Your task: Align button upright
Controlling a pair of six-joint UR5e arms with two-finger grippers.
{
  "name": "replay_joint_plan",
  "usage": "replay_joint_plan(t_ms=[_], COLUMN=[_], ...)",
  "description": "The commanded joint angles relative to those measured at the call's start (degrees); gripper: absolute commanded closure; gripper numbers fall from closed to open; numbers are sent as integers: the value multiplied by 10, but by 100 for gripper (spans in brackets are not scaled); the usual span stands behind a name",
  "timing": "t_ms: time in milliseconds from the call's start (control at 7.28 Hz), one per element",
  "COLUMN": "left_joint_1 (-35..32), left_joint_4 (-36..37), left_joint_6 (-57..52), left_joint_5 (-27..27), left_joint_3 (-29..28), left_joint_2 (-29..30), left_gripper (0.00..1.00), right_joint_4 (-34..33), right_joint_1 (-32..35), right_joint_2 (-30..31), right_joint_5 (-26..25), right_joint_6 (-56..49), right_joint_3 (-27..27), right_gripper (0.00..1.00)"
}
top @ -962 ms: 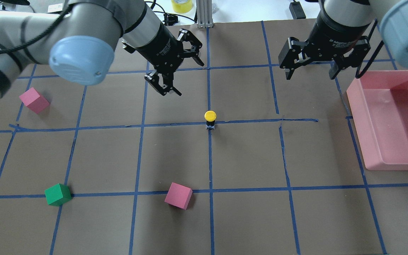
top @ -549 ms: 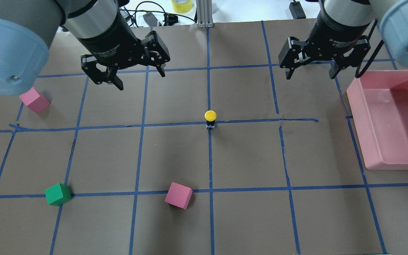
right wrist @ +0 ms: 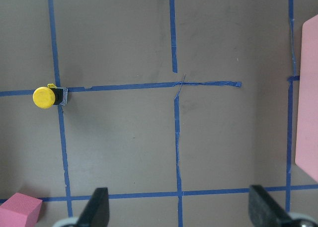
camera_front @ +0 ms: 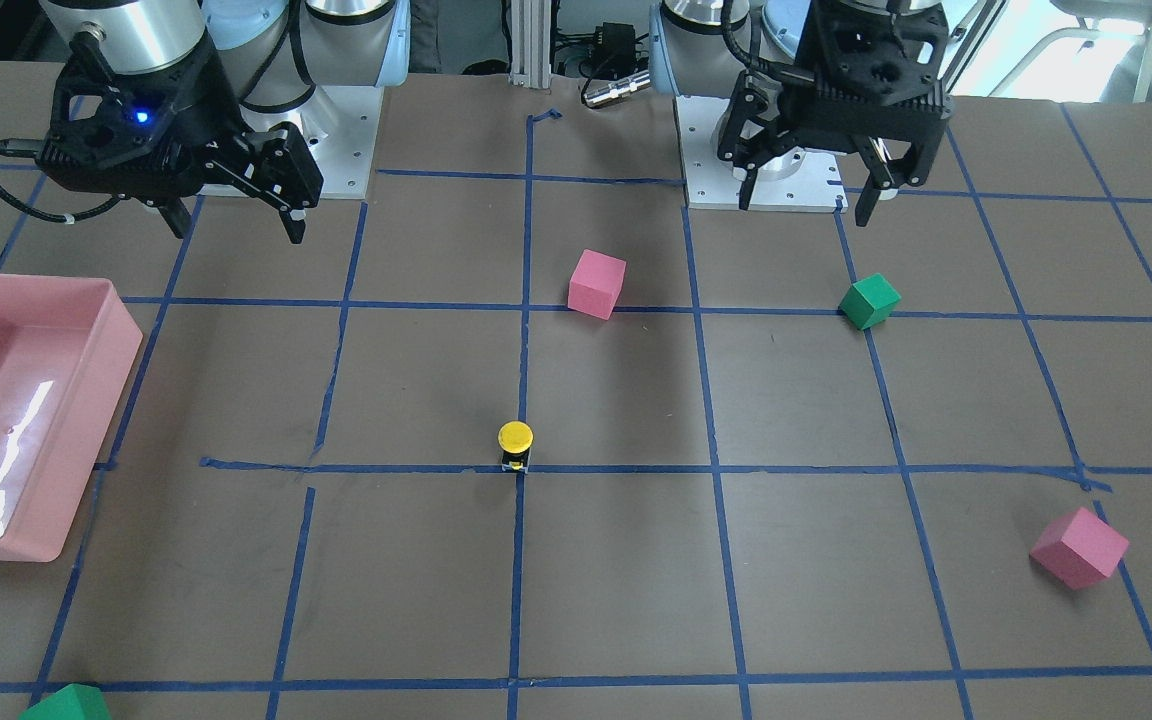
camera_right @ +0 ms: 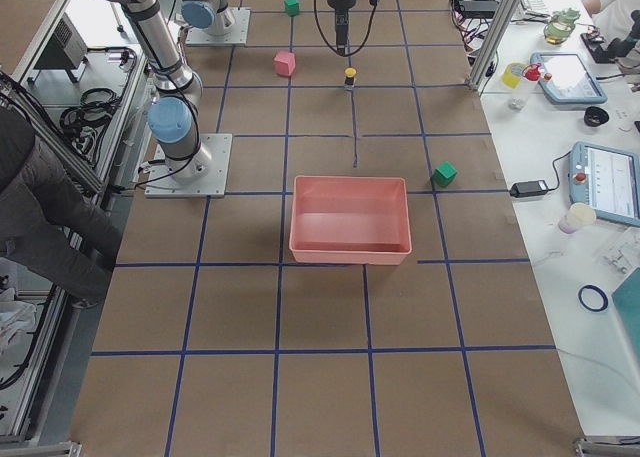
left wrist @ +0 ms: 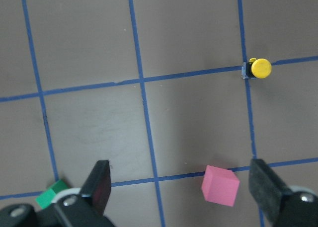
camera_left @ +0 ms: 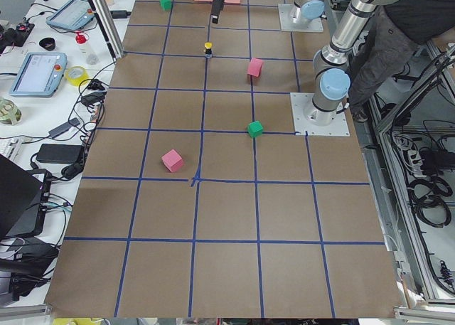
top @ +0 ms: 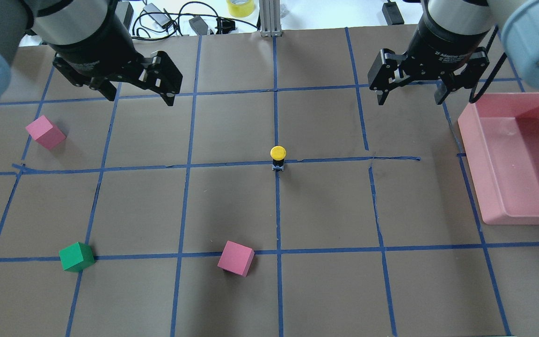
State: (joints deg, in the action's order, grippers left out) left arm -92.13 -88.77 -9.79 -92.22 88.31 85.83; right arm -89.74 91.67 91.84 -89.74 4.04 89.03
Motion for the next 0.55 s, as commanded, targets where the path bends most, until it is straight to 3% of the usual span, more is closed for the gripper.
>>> replay_joint_plan(t_ms=[0,412], left_joint_1=[13,7], left_joint_4=[56,56], left_joint_6=[-17,-5], left_joint_5=[-1,31], left_joint_3=[28,36], left_joint_2=[8,10], left_gripper=[0,0], right_joint_4=[0,0], right_joint_1=[0,0], right_joint_2=[0,0], right_joint_5=[0,0], right_joint_6=[0,0], right_joint_3=[0,0], right_gripper=[0,0])
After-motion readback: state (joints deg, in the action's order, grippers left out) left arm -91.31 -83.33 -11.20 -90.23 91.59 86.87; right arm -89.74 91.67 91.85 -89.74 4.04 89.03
